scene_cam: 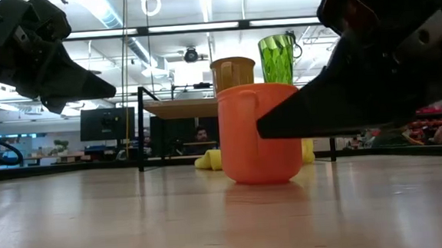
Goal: Stack small to large cups/mugs on shelf
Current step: Put the orange mug on the shelf
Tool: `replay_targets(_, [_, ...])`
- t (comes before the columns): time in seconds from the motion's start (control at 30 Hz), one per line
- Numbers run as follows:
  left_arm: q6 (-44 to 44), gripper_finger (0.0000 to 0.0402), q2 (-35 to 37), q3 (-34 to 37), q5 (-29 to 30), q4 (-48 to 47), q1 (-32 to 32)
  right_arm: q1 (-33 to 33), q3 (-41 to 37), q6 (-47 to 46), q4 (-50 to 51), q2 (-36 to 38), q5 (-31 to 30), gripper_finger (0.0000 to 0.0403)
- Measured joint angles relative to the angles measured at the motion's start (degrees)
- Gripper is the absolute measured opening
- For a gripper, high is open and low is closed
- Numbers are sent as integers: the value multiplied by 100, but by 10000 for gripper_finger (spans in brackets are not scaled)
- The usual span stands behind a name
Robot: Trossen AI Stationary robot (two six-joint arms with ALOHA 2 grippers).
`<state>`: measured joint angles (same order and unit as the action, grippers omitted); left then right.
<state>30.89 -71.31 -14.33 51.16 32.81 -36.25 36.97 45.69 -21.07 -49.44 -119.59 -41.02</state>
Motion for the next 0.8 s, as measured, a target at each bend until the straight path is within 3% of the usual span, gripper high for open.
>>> replay_targets(0.4, [37,23,0,0,-2,-10,0,-48,77,69,3,-1,-69,90])
replay_targets(0.8, [82,14,0,2,-50,-10,0,-48,77,-82,484,-1,-709,74])
